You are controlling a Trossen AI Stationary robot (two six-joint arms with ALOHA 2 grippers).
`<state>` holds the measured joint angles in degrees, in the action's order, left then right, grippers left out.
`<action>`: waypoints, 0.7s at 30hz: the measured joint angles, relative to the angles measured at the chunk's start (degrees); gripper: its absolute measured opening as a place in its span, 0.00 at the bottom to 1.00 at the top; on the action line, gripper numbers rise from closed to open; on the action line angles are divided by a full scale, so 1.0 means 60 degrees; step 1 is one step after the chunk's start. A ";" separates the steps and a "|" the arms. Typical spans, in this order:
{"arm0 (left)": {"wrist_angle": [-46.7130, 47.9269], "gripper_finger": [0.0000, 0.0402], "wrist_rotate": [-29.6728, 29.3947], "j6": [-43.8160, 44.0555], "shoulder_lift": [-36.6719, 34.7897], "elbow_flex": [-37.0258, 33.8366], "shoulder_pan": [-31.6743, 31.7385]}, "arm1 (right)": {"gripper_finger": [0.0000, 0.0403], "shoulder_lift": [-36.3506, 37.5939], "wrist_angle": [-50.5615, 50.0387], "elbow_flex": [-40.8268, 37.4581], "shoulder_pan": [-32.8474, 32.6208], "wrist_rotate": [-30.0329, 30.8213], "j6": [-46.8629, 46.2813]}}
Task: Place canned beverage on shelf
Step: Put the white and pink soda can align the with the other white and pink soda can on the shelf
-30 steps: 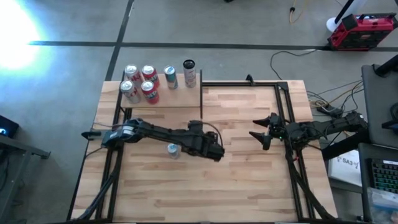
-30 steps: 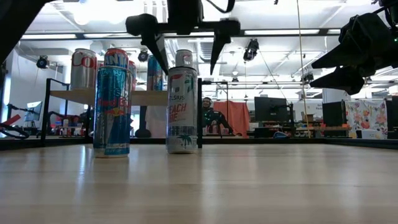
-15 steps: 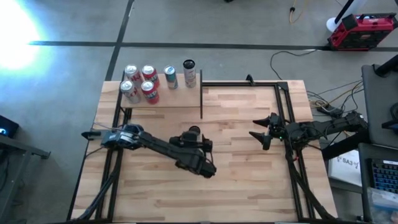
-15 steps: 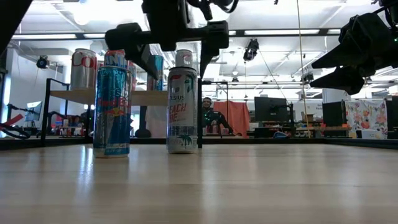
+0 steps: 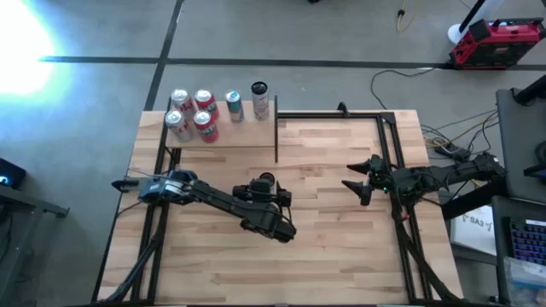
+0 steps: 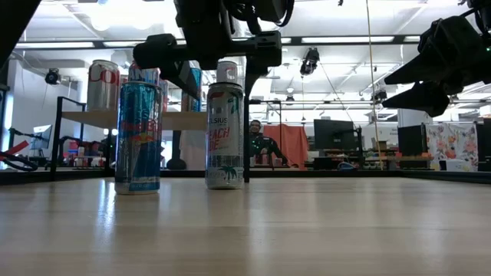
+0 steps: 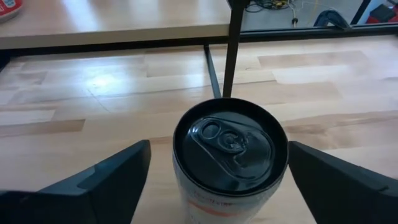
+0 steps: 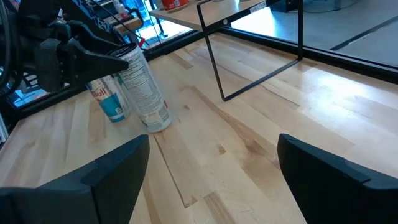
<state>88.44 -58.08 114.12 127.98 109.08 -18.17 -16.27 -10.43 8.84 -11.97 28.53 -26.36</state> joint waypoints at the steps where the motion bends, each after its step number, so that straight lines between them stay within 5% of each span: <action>1: -0.0020 0.88 0.0007 -0.0003 0.0000 -0.0003 0.0017 | 0.83 0.0000 0.0002 0.0000 0.0000 0.0000 -0.0002; 11: -0.0214 0.57 0.0018 -0.0692 -0.0007 -0.0004 0.0054 | 0.83 0.0000 0.0002 0.0000 0.0000 0.0000 -0.0002; 21: 0.0099 0.57 0.0744 -0.1051 -0.0029 0.0569 0.0051 | 0.83 0.0000 -0.0001 0.0000 0.0000 0.0000 -0.0002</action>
<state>89.03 -53.62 107.82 127.81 112.49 -17.86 -16.27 -10.43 8.84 -11.97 28.53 -26.37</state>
